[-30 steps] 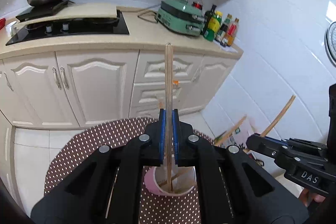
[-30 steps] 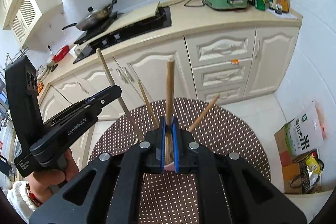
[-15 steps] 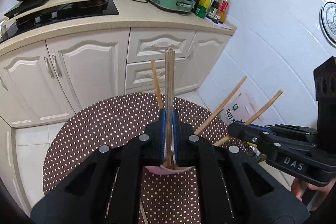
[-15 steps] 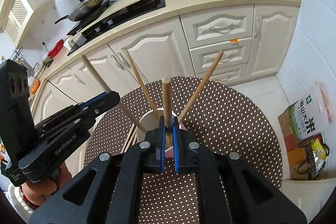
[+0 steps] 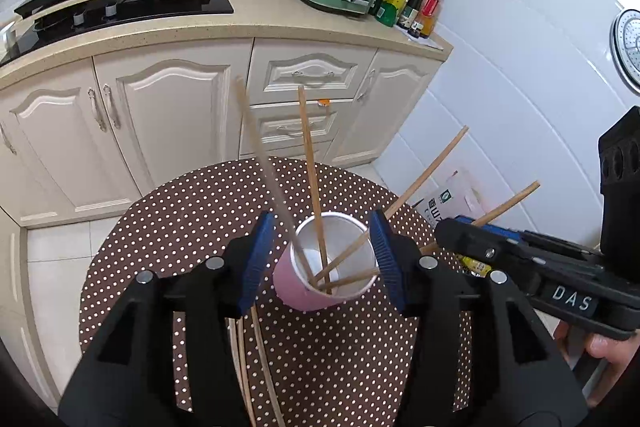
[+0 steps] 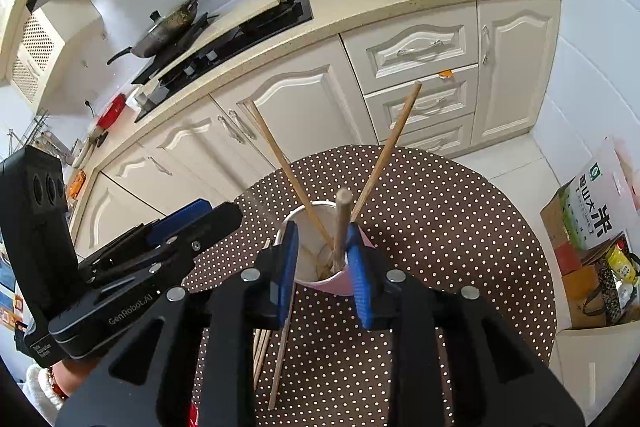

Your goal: Organize utensils

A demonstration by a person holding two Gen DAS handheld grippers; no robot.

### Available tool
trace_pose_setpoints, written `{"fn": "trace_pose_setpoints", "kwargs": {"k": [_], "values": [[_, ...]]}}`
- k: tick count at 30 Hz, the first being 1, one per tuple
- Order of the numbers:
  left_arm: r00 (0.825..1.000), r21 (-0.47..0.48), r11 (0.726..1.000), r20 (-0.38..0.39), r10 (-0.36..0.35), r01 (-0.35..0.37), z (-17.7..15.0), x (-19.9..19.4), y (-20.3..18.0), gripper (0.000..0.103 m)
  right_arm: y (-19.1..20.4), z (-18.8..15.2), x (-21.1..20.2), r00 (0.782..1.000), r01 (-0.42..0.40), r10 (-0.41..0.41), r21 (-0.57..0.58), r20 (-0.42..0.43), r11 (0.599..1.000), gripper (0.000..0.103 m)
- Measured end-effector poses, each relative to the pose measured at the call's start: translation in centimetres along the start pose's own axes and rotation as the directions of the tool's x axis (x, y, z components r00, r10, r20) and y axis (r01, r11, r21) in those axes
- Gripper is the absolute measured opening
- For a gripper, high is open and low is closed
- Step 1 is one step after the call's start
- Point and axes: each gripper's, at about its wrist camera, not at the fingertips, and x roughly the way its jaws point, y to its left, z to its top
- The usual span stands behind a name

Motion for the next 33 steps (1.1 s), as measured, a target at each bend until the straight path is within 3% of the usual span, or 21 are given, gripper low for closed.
{"fn": "trace_pose_setpoints", "kwargs": {"k": [6,8,11,16,21,24,33], "values": [[1.000,-0.036,0.999,0.012,-0.007,0.007,-0.3,-1.7,1.0,0.053,0.2,-0.8,-1.4,0.999,0.013,-0.014,0.017,0.044,1.000,0.030],[1.000,-0.053,0.999,0.002,0.003,-0.003,-0.7,-2.2,1.8,0.053,0.1,-1.2,-1.8,0.997,0.028,-0.030,0.027,0.066,0.999,0.036],[0.999,-0.053,0.998,-0.016,0.033,-0.033,-1.3,-2.6,3.1,0.055,-0.3,-2.0,-2.1,0.995,0.050,-0.054,0.050,0.084,0.997,0.036],[0.992,-0.069,0.994,-0.102,0.077,-0.084,-3.2,-2.1,6.3,0.054,-0.6,-4.1,-0.7,0.998,0.052,-0.054,0.072,0.028,0.996,0.036],[0.972,-0.096,0.988,-0.217,0.095,-0.118,-5.5,-0.2,9.1,0.054,0.6,-6.4,1.8,0.998,0.031,-0.028,0.076,-0.050,0.997,0.036],[0.951,-0.086,0.987,-0.291,0.105,-0.135,-7.0,1.6,10.1,0.054,1.6,-7.6,3.5,0.996,0.026,-0.019,0.072,-0.092,0.997,0.036],[0.910,-0.047,0.987,-0.396,0.121,-0.152,-7.9,5.5,12.4,0.042,3.4,-9.4,7.9,0.985,0.041,-0.026,0.086,-0.173,0.995,0.036]]}}
